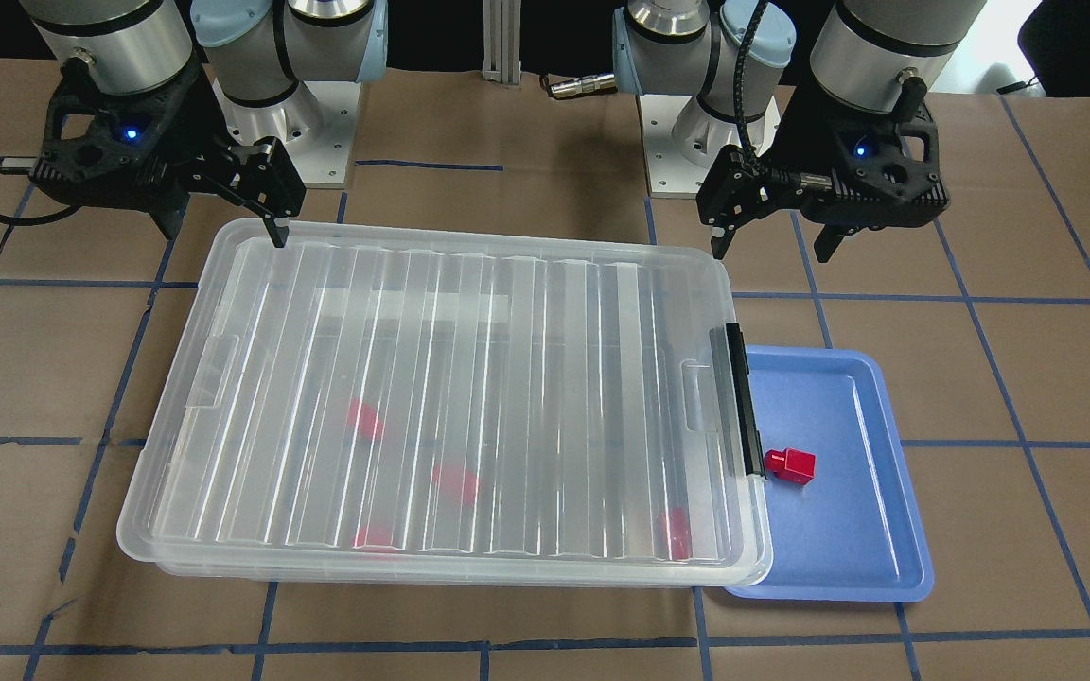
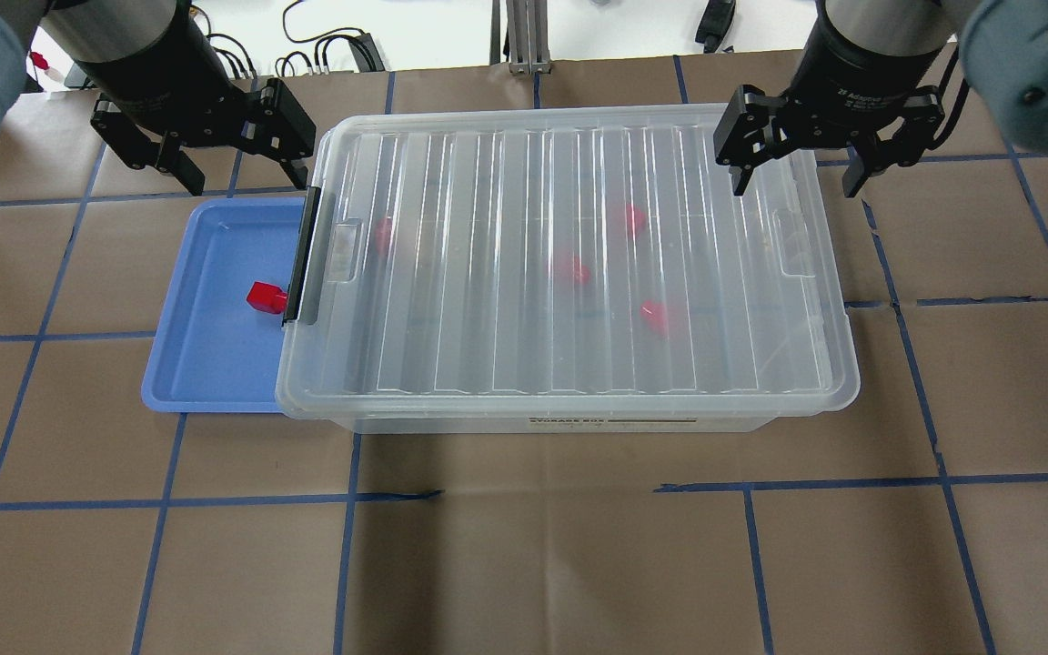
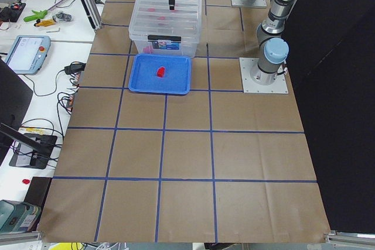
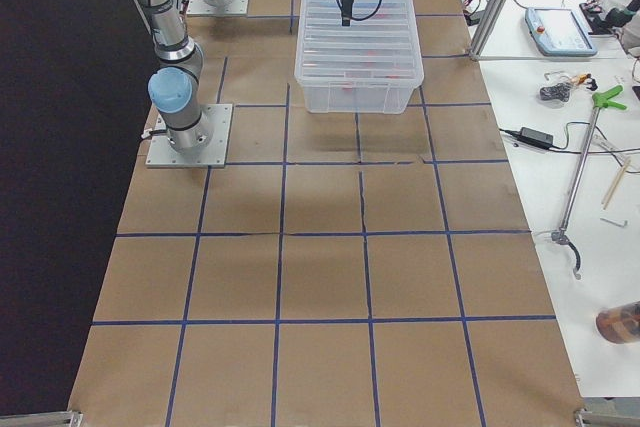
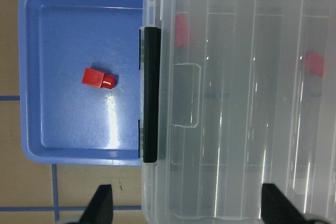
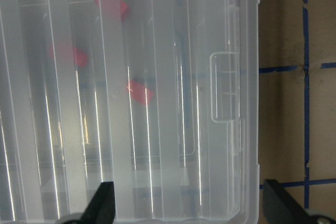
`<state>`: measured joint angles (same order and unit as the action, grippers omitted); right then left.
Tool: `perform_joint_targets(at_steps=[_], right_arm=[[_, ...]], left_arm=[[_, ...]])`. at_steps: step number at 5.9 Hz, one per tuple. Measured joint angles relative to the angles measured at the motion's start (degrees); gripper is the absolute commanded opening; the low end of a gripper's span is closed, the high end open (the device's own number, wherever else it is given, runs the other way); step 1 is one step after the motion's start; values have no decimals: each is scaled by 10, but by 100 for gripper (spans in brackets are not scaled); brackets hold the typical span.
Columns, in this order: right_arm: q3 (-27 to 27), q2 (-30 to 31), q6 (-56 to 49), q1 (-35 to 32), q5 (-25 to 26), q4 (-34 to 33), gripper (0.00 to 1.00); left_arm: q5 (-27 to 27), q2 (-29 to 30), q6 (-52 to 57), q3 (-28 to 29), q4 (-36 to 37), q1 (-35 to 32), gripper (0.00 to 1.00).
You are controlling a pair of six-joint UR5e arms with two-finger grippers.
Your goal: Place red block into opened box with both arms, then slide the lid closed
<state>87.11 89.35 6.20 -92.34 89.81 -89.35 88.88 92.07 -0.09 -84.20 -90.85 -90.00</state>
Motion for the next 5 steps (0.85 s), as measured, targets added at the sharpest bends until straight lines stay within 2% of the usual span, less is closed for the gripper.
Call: perform_joint_targets(at_steps=[5], right_arm=[[5,-6,-6,12,1,-4,100]], left_arm=[[-1,-1,0,0,2,2,98]])
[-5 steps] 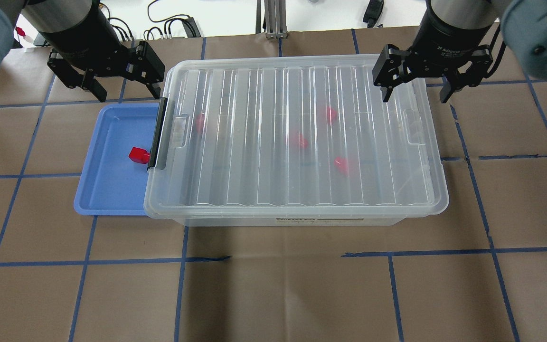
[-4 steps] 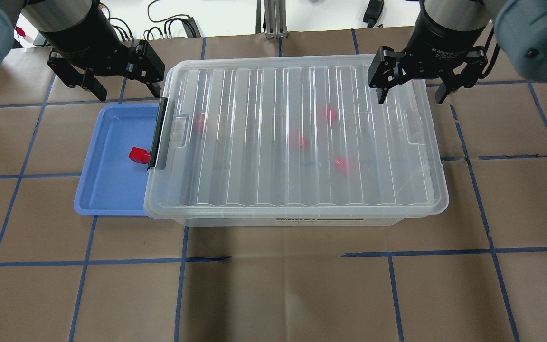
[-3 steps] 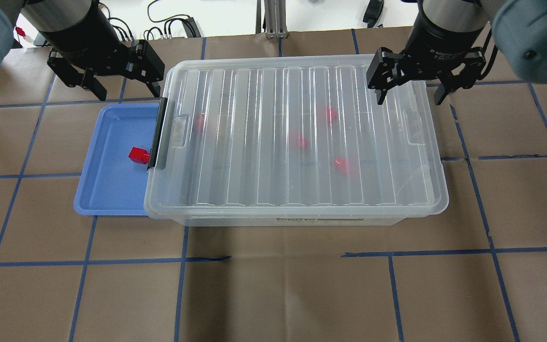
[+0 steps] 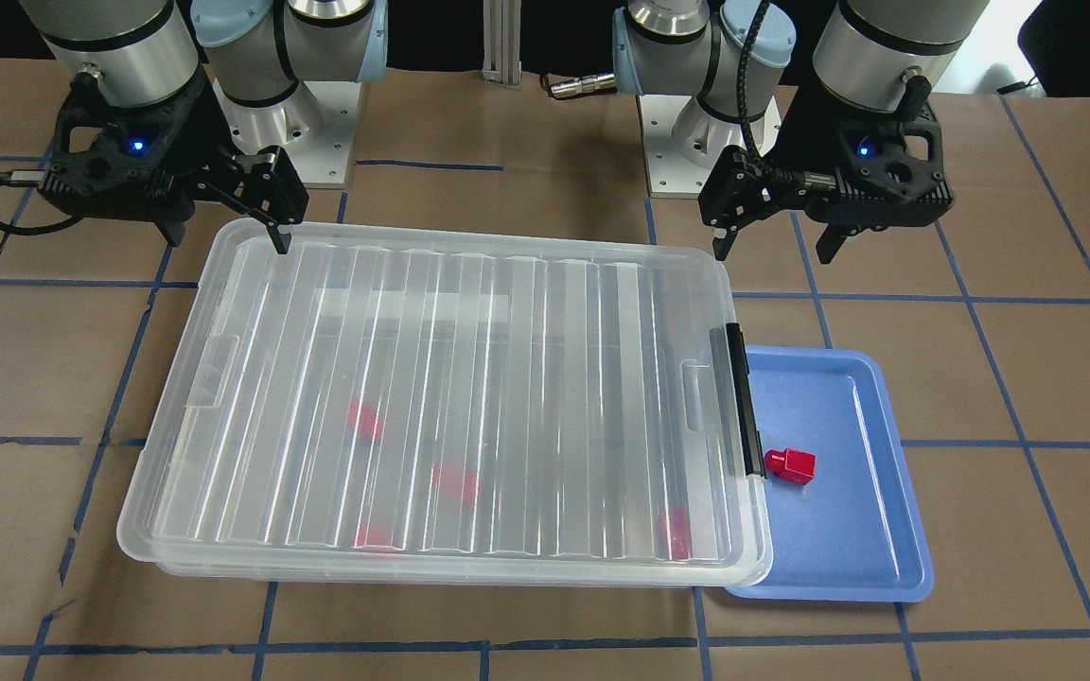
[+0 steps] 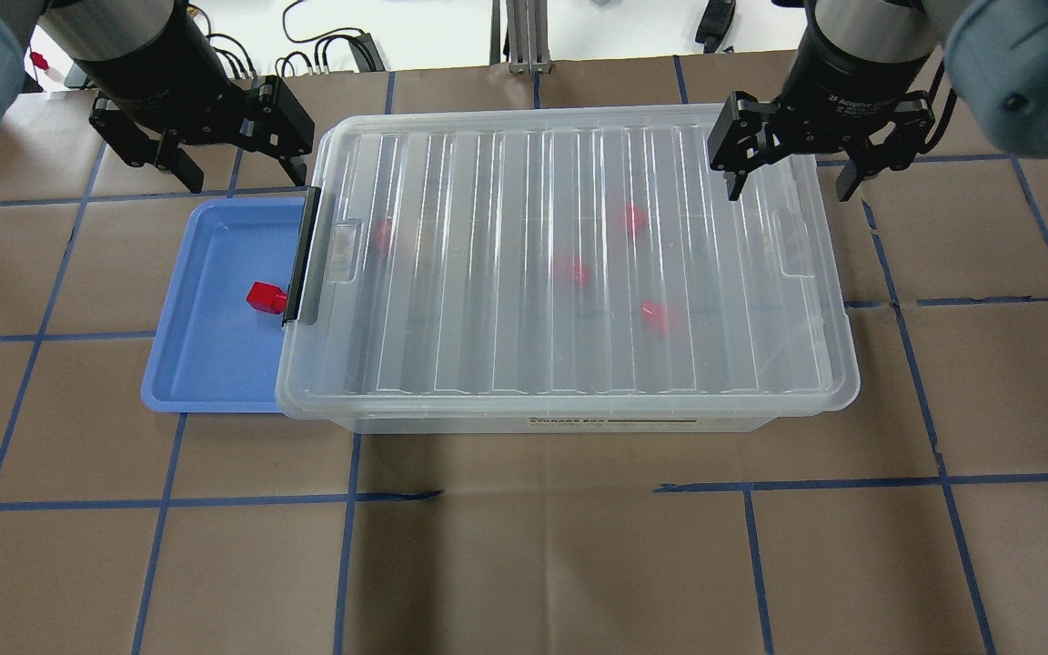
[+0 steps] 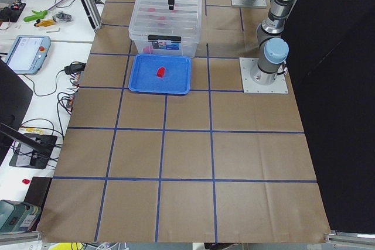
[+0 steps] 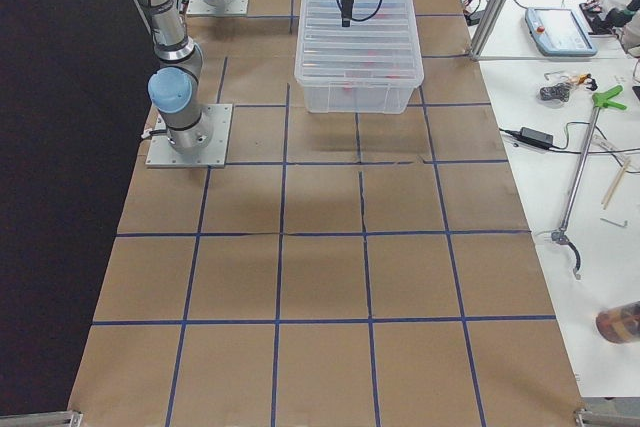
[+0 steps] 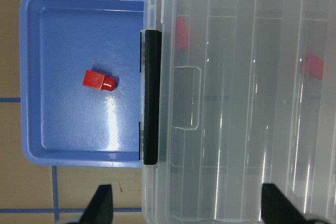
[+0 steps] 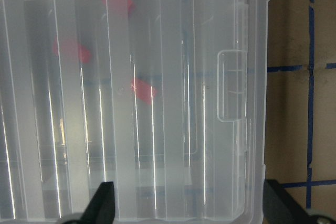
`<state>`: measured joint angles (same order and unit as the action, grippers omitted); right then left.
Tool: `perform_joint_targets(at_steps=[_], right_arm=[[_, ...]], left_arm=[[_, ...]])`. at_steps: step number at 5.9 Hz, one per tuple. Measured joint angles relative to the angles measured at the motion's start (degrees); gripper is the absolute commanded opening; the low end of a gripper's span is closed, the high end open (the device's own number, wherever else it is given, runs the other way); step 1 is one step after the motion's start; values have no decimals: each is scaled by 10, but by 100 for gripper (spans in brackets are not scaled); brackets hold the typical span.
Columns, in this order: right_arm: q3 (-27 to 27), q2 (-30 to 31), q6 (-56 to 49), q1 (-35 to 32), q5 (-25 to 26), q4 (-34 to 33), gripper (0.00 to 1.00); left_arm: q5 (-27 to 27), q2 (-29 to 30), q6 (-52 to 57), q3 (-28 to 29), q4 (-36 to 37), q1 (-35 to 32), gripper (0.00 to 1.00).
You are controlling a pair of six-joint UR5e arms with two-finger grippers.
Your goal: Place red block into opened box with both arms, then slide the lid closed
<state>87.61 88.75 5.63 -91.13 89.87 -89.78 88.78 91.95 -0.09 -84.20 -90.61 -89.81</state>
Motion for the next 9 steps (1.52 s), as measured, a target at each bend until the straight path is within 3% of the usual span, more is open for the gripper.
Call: perform_joint_targets(at_steps=[2,4,9], right_arm=[[5,-15,-33,45,-2,-5,100],[18,-46,-53,65,-2,-55,100],[134,-62,-122,112,2,-184,100]], left_arm=[[-1,-1,0,2,0,-1,98],[1,-1,0,2,0,-2,98],[2,1,0,2,-3,-7,98]])
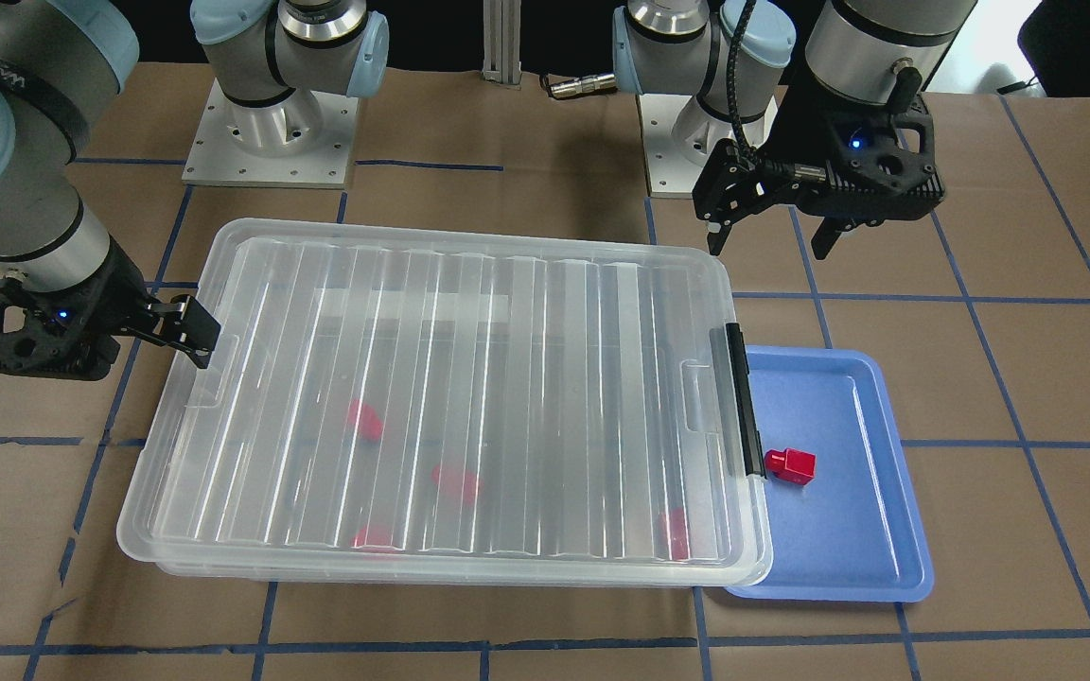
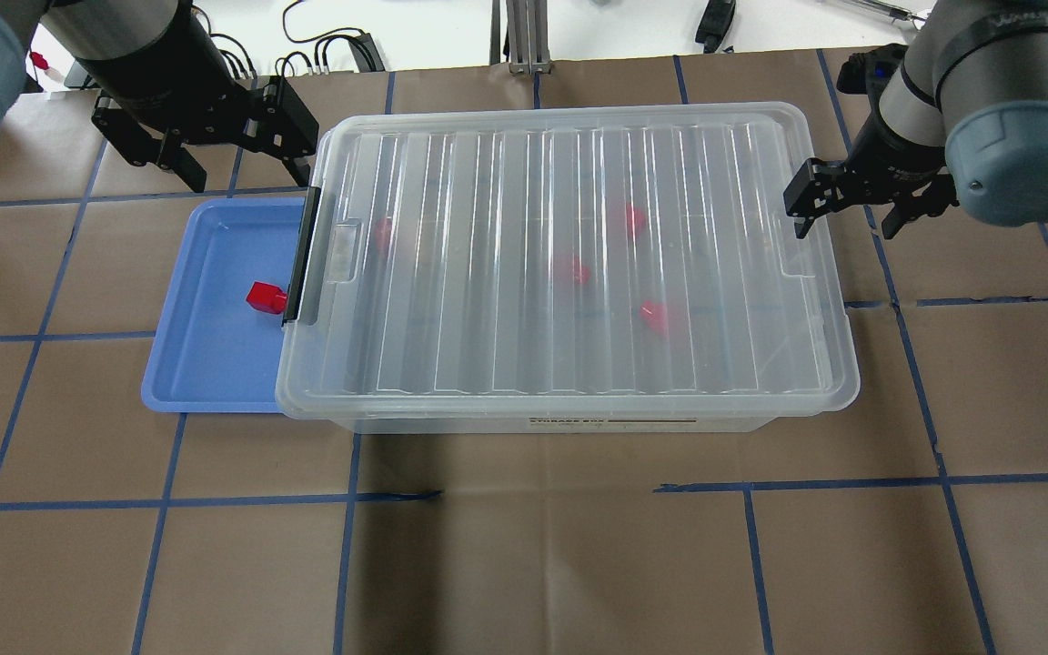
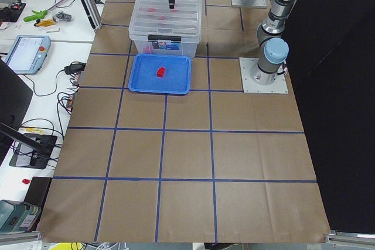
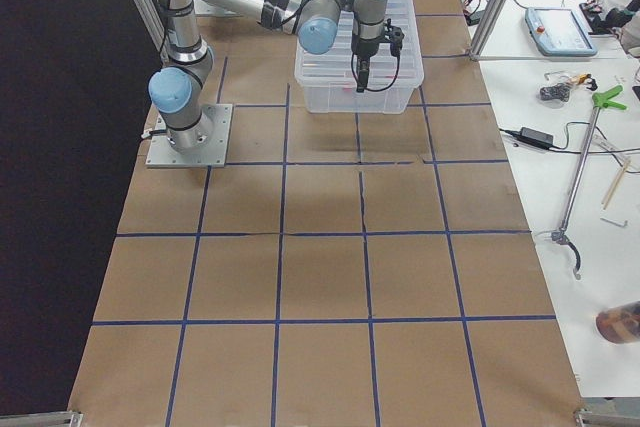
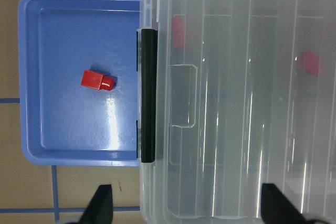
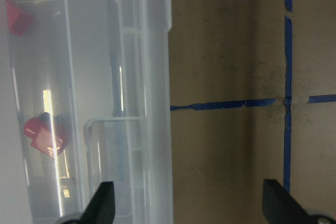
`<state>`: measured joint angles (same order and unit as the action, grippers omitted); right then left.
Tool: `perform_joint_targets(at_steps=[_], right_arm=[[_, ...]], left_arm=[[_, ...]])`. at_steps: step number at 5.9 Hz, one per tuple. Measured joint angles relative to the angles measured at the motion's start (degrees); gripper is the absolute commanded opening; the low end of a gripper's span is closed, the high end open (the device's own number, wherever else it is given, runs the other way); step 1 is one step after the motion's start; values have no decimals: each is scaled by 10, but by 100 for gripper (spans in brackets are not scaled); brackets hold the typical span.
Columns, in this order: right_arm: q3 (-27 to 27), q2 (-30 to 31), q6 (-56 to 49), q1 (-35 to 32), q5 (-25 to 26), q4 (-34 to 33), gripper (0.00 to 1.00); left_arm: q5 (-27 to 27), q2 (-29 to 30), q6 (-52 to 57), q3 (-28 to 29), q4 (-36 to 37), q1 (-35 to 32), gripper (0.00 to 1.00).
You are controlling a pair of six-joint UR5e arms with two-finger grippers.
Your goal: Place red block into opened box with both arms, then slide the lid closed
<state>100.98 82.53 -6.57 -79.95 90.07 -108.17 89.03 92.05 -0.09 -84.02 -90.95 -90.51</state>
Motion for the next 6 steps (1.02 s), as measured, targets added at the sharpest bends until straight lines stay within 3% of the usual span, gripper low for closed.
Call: perform_joint_targets(at_steps=[3,6], right_arm=[[19,1,-10,3,15,0,100],[19,1,-62,19,33,0,100]], left_arm=[[2,3,29,-1,1,3,98],[3,2,174,-2,0,7,98]])
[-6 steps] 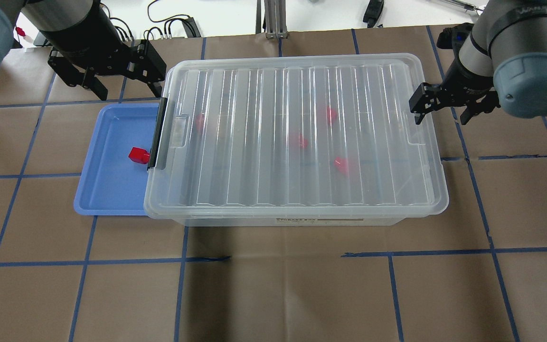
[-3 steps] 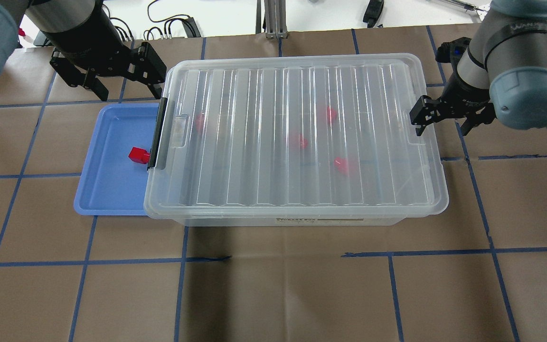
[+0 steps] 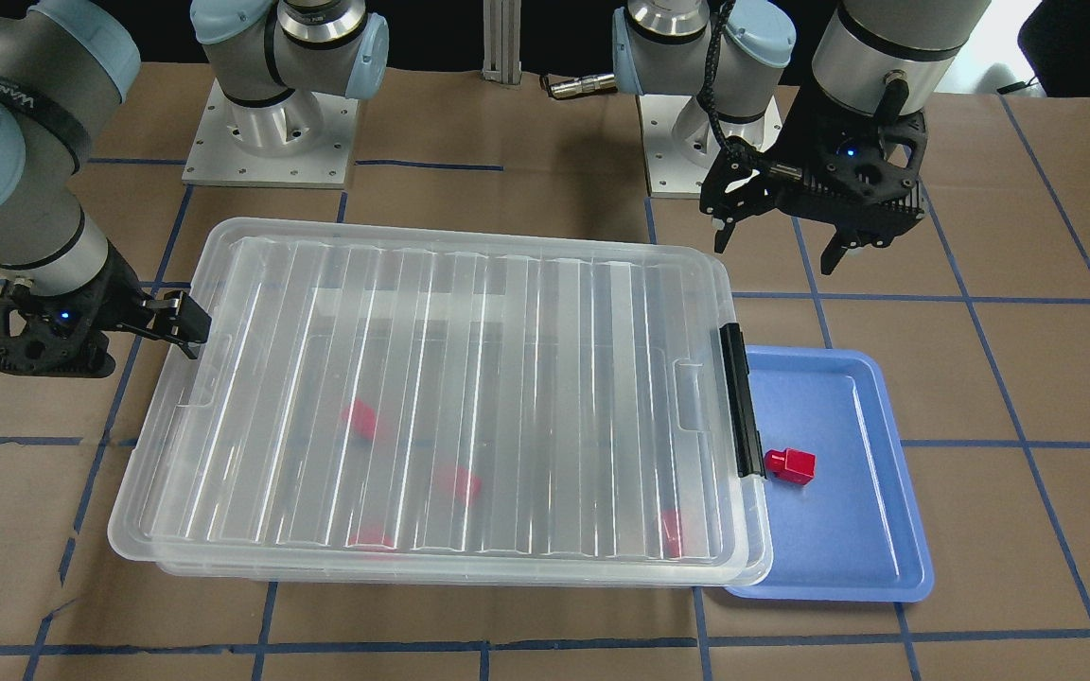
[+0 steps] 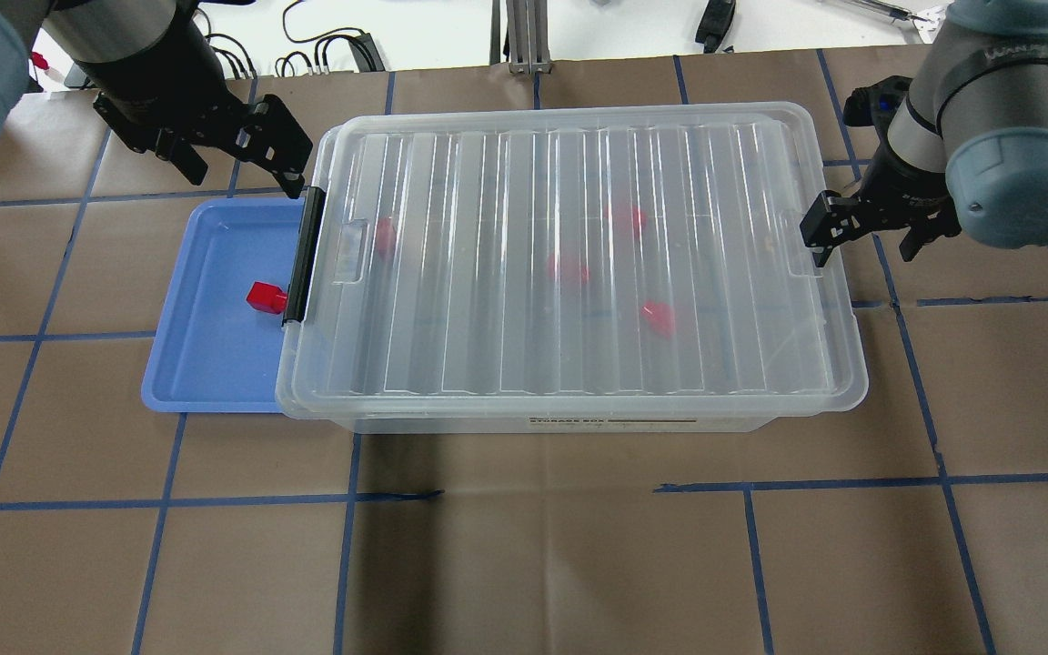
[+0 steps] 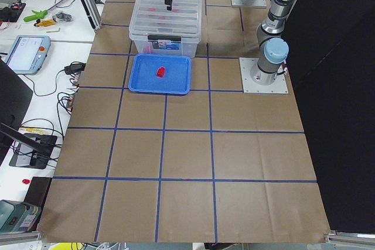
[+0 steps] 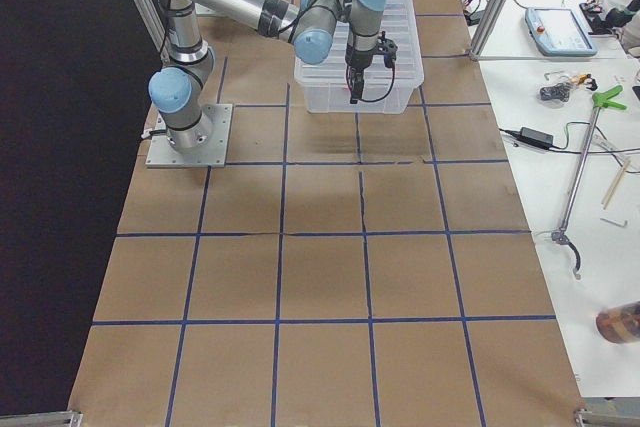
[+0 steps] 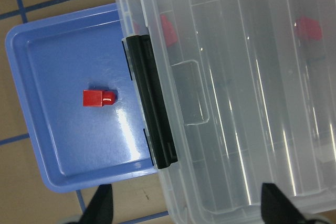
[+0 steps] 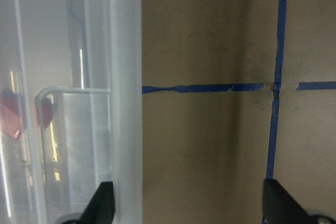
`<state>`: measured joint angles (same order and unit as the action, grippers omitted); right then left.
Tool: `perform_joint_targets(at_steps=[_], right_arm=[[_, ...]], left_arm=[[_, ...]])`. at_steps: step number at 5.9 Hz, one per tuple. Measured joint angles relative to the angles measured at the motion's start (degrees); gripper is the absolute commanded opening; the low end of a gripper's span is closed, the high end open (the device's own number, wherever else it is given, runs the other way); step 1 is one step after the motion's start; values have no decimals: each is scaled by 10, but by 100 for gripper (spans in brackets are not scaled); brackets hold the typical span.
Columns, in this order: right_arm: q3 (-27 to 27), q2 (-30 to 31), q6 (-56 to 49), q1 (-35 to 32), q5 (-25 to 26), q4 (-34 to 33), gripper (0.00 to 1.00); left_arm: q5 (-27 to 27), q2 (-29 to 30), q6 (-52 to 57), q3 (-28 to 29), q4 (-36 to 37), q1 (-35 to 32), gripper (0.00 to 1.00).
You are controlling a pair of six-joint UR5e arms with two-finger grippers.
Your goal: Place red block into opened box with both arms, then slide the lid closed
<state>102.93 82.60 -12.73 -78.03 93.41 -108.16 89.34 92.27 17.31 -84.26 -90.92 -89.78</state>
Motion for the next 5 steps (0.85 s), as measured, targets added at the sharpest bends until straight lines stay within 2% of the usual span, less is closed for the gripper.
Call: perform_joint_targets(at_steps=[3,5], right_arm=[[-1,-1,-76,51,-1,-5,100],[-1,-1,-109,91,-2,-12,100]], left_arm=[[-1,0,254,-2,-7,6,98],[3,5,472,1,-11,10,98]])
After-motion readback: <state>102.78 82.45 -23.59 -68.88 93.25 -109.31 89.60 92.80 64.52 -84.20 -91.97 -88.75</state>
